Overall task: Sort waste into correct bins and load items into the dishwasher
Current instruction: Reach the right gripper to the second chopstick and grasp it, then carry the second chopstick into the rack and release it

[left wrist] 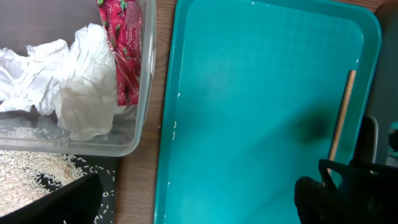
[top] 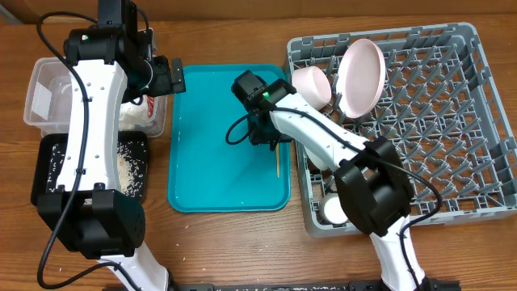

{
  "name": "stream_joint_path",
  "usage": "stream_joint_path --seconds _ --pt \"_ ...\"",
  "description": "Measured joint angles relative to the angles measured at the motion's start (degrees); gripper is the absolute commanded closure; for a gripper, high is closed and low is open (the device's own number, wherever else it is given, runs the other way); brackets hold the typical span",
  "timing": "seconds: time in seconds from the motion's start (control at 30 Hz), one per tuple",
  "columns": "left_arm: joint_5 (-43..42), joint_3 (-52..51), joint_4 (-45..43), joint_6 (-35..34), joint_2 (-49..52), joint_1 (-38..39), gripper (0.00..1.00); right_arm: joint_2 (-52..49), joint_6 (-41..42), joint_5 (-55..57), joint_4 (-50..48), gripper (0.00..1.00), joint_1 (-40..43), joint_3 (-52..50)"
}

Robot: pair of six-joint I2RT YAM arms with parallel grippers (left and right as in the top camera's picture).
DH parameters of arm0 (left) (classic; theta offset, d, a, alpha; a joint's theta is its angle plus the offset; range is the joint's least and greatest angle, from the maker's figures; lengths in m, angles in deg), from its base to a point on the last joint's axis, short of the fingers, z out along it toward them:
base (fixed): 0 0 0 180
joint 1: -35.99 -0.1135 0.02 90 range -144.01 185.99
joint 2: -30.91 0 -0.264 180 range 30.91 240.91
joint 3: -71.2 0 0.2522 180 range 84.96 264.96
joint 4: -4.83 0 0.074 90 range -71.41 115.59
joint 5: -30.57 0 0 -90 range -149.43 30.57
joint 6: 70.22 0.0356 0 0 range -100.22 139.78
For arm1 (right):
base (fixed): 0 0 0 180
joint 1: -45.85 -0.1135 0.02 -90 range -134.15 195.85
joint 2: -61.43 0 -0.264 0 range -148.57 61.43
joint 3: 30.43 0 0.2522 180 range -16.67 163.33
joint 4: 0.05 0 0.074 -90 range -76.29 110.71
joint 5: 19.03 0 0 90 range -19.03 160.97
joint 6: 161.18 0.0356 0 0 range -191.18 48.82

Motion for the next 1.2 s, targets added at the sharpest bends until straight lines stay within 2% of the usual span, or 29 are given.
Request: stream_joint_path --seconds 0.33,0.4,0.57,0.6,0.63,0.7,0.97,1.2 --pt "0.00 0.00 0.00 0.00 0.00 0.00 0.00 -3.48 1.77 0.24 -1.01 0.48 0.09 0.00" --pt "0.02 0.00 0.00 0.00 0.00 0.00 0.00 -3.50 1.97 -0.15 -1.25 0.50 0.20 0.00" --pt "0.00 0.00 0.00 0.00 0.00 0.00 0.00 -3.65 2.25 -2.21 -1.75 0.67 0.33 0.00" --pt "0.00 0.00 0.00 0.00 0.00 0.00 0.00 -3.69 2.27 -2.73 -1.79 0.74 0.35 0.00" --pt "0.02 0.00 0.00 0.00 0.00 0.00 0.00 -3.72 1.95 -3.28 -1.81 0.87 0.33 0.02" --pt "0.00 0.00 0.00 0.00 0.00 0.00 0.00 -3.76 2.05 -4.02 -1.84 0.95 0.33 0.07" --pt "0.00 0.00 0.00 0.00 0.00 0.00 0.00 -3.80 1.86 -5.27 -1.42 0.96 0.33 0.44" --pt "0.02 0.00 0.00 0.00 0.00 0.00 0.00 -5.38 -4.22 -9.33 11.47 0.96 0.33 9.75"
